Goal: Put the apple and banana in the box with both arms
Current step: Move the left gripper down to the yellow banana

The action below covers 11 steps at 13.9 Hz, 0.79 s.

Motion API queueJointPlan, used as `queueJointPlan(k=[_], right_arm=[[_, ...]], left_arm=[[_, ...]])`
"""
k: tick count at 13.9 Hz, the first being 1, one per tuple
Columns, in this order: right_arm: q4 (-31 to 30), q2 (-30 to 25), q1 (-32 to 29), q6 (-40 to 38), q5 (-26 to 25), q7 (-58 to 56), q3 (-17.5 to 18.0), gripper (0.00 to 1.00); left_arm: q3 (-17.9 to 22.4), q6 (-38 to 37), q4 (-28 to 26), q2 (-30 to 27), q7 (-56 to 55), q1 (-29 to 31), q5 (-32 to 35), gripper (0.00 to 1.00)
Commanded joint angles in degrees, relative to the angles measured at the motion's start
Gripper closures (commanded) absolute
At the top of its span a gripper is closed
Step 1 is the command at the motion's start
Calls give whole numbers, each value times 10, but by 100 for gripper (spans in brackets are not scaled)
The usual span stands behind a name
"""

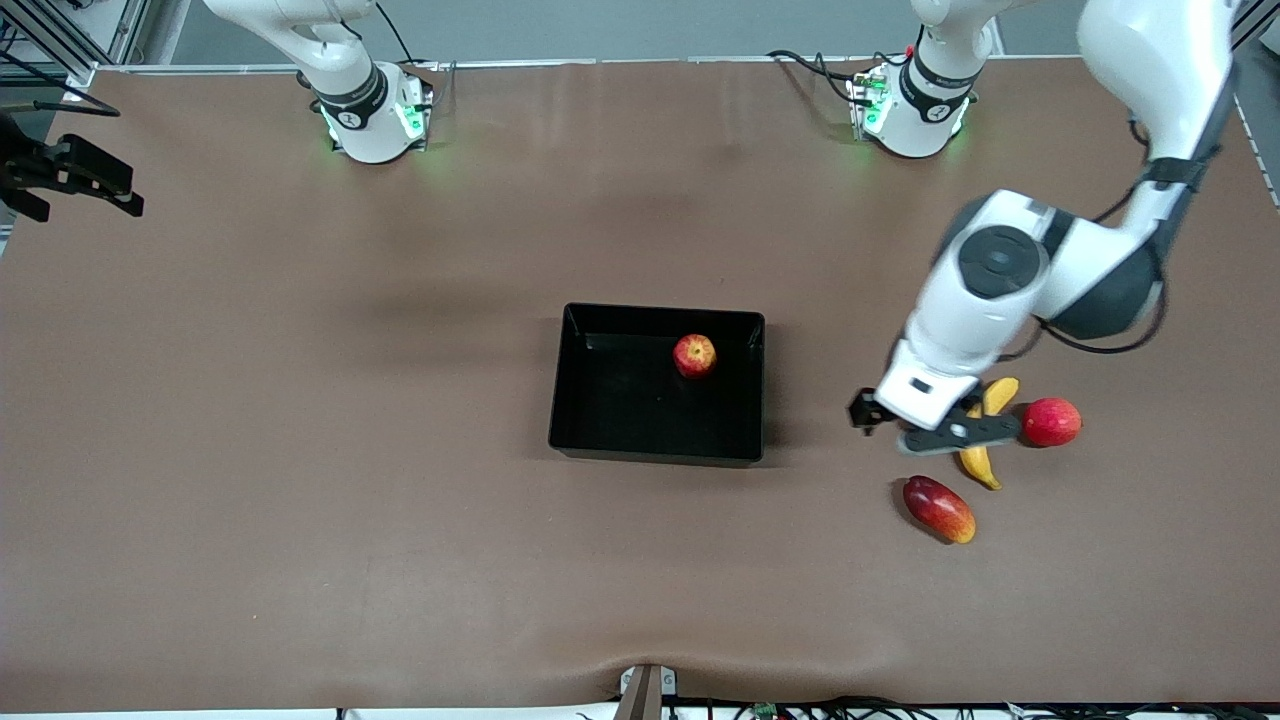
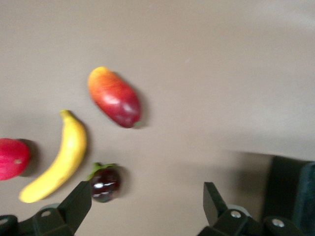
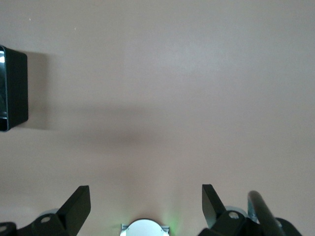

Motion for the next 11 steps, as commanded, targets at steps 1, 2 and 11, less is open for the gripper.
queueJointPlan(k=[1, 2, 11], right_arm=[[-2, -10, 1, 10, 3, -1, 0, 0], [-2, -9, -1, 10, 15, -1, -2, 0], [-2, -8, -10, 6, 16, -1, -5, 0]], left_arm=[[-11, -22, -11, 11, 64, 36, -9, 0], [-11, -22, -12, 20, 88, 52, -9, 0], [-9, -9, -11, 89, 378, 152, -1, 0]])
